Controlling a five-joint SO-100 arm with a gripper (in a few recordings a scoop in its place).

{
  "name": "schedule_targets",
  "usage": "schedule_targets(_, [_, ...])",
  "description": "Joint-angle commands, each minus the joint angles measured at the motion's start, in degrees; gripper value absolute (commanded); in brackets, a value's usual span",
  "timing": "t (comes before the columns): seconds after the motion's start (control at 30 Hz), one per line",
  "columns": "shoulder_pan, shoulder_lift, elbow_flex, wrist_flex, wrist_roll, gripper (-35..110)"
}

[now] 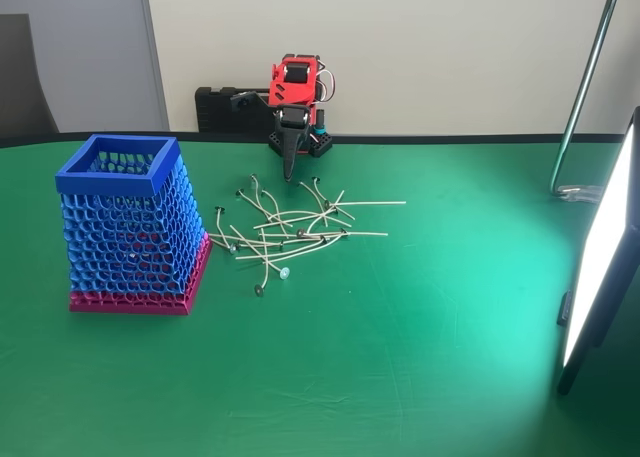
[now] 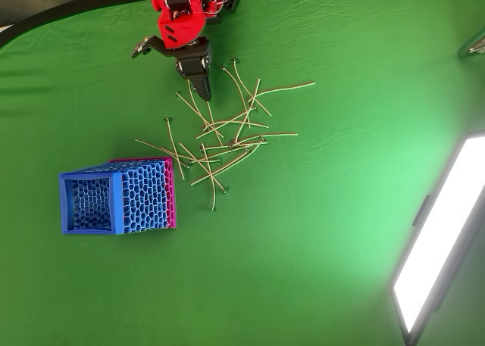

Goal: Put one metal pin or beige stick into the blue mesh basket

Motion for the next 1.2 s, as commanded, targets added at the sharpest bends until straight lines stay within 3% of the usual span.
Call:
schedule_targets(0.0, [0.18, 0.62, 0.26, 0.44, 0.18, 1])
schedule_targets(0.77, [0.09, -1.23, -0.79, -0.18, -1.93, 1])
schedule_targets(1.17, [1.32, -10.90, -14.24, 5.62, -0.70, 1])
